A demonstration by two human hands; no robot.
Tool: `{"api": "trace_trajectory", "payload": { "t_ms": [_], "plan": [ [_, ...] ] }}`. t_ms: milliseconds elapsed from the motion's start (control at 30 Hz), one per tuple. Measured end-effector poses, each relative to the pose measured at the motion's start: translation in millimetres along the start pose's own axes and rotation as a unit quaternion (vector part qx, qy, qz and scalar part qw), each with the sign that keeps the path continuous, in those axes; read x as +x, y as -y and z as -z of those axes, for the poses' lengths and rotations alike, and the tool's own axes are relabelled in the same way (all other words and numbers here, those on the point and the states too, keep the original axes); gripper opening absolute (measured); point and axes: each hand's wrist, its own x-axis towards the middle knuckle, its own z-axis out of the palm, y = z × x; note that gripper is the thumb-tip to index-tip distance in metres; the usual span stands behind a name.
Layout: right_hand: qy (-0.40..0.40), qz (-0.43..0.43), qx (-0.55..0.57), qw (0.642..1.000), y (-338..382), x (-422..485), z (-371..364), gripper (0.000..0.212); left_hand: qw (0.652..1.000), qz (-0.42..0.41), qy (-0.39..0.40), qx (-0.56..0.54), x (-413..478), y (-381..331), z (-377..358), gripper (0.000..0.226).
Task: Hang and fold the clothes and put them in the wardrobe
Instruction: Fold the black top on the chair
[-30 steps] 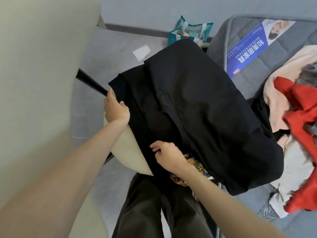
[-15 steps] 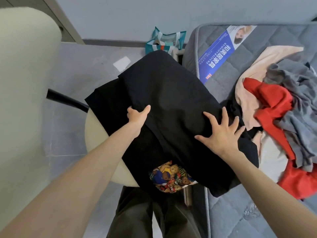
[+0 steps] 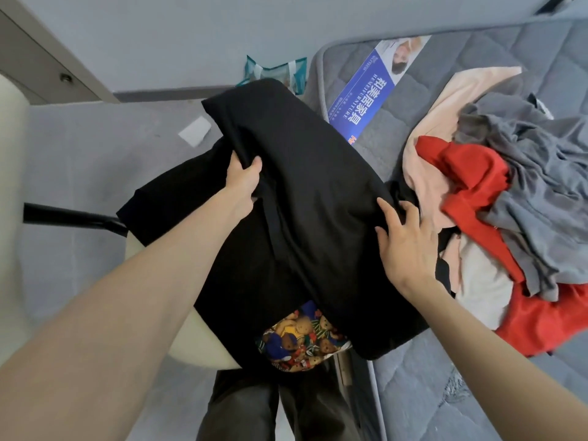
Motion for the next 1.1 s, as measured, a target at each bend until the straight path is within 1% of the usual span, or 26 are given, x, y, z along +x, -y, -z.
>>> {"api": "trace_trajectory", "payload": {
  "t_ms": [67, 167, 233, 267, 300, 333, 367, 400, 433, 467, 500, 533, 567, 633, 700, 767, 833, 867, 900, 933, 967, 1000, 1067, 1100],
  "plan": [
    [0.040, -0.005, -0.039, 0.998, -10.3, -2.0, -8.7, 0.060, 0.999, 0.004, -0.016, 0.031, 5.9, -3.1, -3.1, 0.061],
    [0.088, -0.014, -0.093, 0.992, -30.5, -7.0, -23.1, 0.066, 0.993, 0.020, -0.075, 0.086, 2.3, 18.6, 4.8, 0.065],
    [0.094, -0.024, -0.119, 0.988, -34.3, -9.3, -29.1, 0.067, 0.977, -0.011, -0.133, 0.164, -7.5, 34.1, 11.2, 0.079],
    [0.095, -0.035, -0.120, 0.988, -32.2, -8.9, -29.5, 0.068, 0.958, -0.053, -0.163, 0.228, -13.2, 38.5, 13.2, 0.086],
    [0.092, -0.046, -0.115, 0.988, -27.5, -7.9, -29.5, 0.069, 0.923, -0.117, -0.185, 0.316, -17.9, 41.9, 14.9, 0.090],
    [0.085, -0.052, -0.108, 0.989, -21.2, -6.9, -28.8, 0.071, 0.870, -0.196, -0.188, 0.411, -22.5, 44.4, 16.3, 0.091],
    [0.070, -0.049, -0.104, 0.991, -12.9, -6.2, -27.2, 0.075, 0.804, -0.282, -0.164, 0.497, -26.3, 46.5, 16.2, 0.089],
    [0.050, -0.033, -0.099, 0.993, -4.0, -7.7, -25.5, 0.079, 0.737, -0.360, -0.119, 0.560, -28.3, 48.4, 13.5, 0.085],
    [0.033, -0.011, -0.091, 0.995, 4.0, -11.6, -25.1, 0.081, 0.681, -0.413, -0.062, 0.602, -29.4, 50.2, 7.3, 0.079],
    [0.023, 0.015, -0.083, 0.996, 9.8, -17.2, -27.2, 0.079, 0.645, -0.435, -0.009, 0.629, -29.7, 53.1, -2.4, 0.074],
    [0.024, 0.038, -0.078, 0.996, 11.7, -24.2, -31.4, 0.073, 0.628, -0.425, 0.036, 0.651, -30.6, 57.2, -14.5, 0.070],
    [0.036, 0.055, -0.079, 0.995, 8.7, -30.8, -37.1, 0.068, 0.625, -0.393, 0.067, 0.671, -31.7, 63.1, -26.5, 0.067],
    [0.053, 0.068, -0.091, 0.992, 0.7, -36.0, -43.1, 0.065, 0.629, -0.356, 0.083, 0.686, -31.5, 71.2, -35.8, 0.065],
    [0.078, 0.083, -0.123, 0.986, -25.6, -38.2, -51.2, 0.066, 0.635, -0.298, 0.072, 0.709, -28.0, 88.9, -45.3, 0.065],
    [0.094, 0.073, -0.149, 0.982, -51.1, -33.9, -52.7, 0.068, 0.637, -0.269, 0.056, 0.720, -25.9, 101.2, -44.4, 0.067],
    [0.103, 0.061, -0.154, 0.981, -62.4, -29.9, -48.5, 0.065, 0.642, -0.254, 0.062, 0.721, -27.7, 103.4, -42.5, 0.068],
    [0.107, 0.053, -0.110, 0.987, -60.1, -28.4, -37.9, 0.060, 0.650, -0.251, 0.067, 0.715, -31.8, 95.6, -45.7, 0.068],
    [0.095, 0.038, -0.076, 0.992, -57.6, -27.2, -31.5, 0.058, 0.647, -0.268, 0.057, 0.712, -33.6, 88.4, -48.4, 0.067],
    [0.075, 0.010, -0.041, 0.996, -56.3, -25.0, -25.2, 0.057, 0.631, -0.302, 0.045, 0.713, -34.3, 79.5, -52.3, 0.068],
    [0.051, -0.023, -0.007, 0.998, -56.1, -21.5, -20.1, 0.058, 0.602, -0.342, 0.043, 0.721, -33.6, 68.8, -58.0, 0.072],
    [0.039, -0.049, 0.020, 0.998, -56.5, -16.8, -15.6, 0.062, 0.563, -0.375, 0.054, 0.735, -31.5, 56.8, -65.6, 0.080],
    [0.045, -0.061, 0.034, 0.997, -57.1, -11.1, -11.6, 0.067, 0.519, -0.399, 0.073, 0.753, -28.1, 43.7, -75.1, 0.092],
    [0.100, -0.040, 0.043, 0.993, -55.7, 0.4, -6.7, 0.073, 0.426, -0.431, 0.096, 0.790, -19.5, 17.2, -98.6, 0.112],
    [0.130, -0.024, 0.058, 0.990, -53.4, 5.4, -5.2, 0.074, 0.377, -0.448, 0.095, 0.805, -15.6, 6.6, -111.0, 0.117]
  ]
}}
